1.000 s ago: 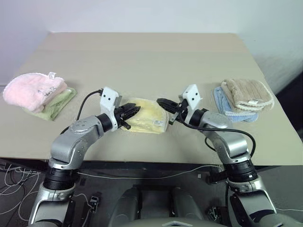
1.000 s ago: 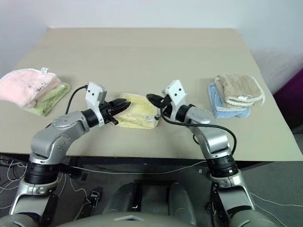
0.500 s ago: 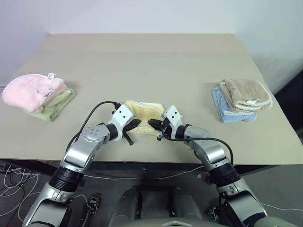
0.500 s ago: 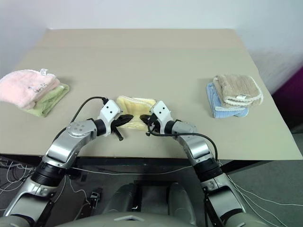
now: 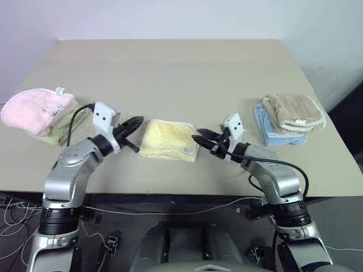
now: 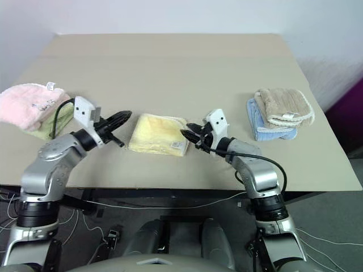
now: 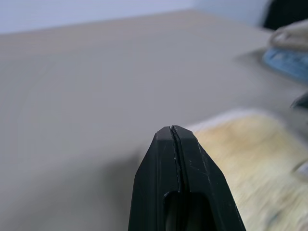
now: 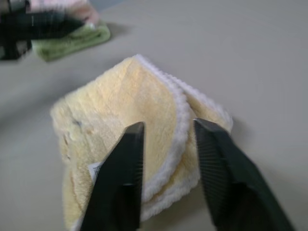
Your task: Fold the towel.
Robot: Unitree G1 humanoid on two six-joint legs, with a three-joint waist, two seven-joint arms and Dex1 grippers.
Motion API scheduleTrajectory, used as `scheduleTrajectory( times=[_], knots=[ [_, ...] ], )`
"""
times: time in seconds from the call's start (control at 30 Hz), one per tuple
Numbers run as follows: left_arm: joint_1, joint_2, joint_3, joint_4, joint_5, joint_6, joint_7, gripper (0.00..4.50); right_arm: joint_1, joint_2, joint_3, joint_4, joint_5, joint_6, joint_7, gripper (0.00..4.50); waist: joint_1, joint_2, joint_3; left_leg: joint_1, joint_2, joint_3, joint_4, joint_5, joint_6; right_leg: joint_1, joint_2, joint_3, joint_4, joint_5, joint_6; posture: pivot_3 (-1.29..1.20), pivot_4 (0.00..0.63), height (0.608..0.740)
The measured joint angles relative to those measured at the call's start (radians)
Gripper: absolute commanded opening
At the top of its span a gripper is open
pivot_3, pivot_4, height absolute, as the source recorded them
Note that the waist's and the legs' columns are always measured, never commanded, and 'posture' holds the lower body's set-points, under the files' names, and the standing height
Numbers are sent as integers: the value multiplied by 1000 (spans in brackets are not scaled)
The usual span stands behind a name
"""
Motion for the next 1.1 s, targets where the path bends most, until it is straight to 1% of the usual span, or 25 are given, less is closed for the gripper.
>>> scheduleTrajectory(
  times=[0.17,0.2,0.33,0.43,0.63,0.93,1.1],
  knots=[
    [41,51,0,46,62,-52,-17,0,-41,19,-107,49,163,247,-45,4384,2,0,0,0,0,0,0,0,0,0,-1,0,0,0,0,0,150,740],
    [47,51,0,46,66,-62,-23,0,-51,28,-131,67,196,298,-60,4450,2,0,0,0,0,0,0,0,0,0,-1,0,0,0,0,0,150,740],
    [78,51,0,45,66,-67,-44,0,-88,71,-212,134,283,426,-132,4450,0,0,0,0,0,0,-1,0,0,-1,-1,0,0,0,0,0,150,740],
    [102,51,0,41,66,-68,-53,0,-102,76,-231,160,290,459,-173,4450,0,0,0,0,0,0,-1,0,0,-1,-1,1,0,0,0,0,150,740],
    [110,51,0,41,66,-68,-64,0,-137,92,-212,208,280,483,-195,4450,-8,-1,-1,1,1,1,-2,0,0,0,0,1,0,0,0,0,150,740],
    [108,50,-3,41,66,-68,-78,0,-221,150,-165,297,247,477,-190,4450,-55,-2,-2,4,5,3,-9,1,-2,-2,3,3,1,0,-1,0,150,740],
    [109,50,-3,40,66,-68,-78,0,-253,165,-129,324,218,470,-175,4450,-58,-2,-2,4,6,5,-10,1,-2,-4,4,4,1,0,-1,0,150,740]
  ],
)
